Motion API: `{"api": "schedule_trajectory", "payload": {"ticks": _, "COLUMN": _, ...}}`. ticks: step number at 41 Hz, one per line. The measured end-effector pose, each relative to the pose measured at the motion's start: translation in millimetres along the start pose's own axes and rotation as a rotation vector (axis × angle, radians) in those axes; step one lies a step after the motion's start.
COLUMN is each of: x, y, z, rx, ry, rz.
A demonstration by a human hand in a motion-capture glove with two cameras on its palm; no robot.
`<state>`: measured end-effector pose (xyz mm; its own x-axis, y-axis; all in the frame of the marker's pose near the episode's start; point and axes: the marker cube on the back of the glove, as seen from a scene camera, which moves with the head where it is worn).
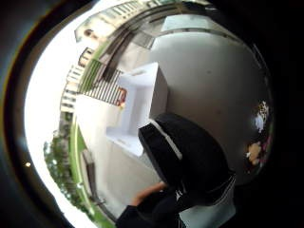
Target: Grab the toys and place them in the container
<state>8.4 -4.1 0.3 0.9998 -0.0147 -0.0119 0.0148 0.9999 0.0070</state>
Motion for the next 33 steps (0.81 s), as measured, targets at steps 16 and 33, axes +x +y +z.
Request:
{"api": "schedule_trajectory", "payload": {"ticks": 16, "x": 10, "y": -3, "z": -6, "rx": 0.0, "ry": 0.01, "rz": 0.037}}
{"api": "schedule_trajectory", "payload": {"ticks": 33, "x": 38, "y": 39, "z": -23, "rx": -0.021, "ry": 0.079, "rz": -0.003}}
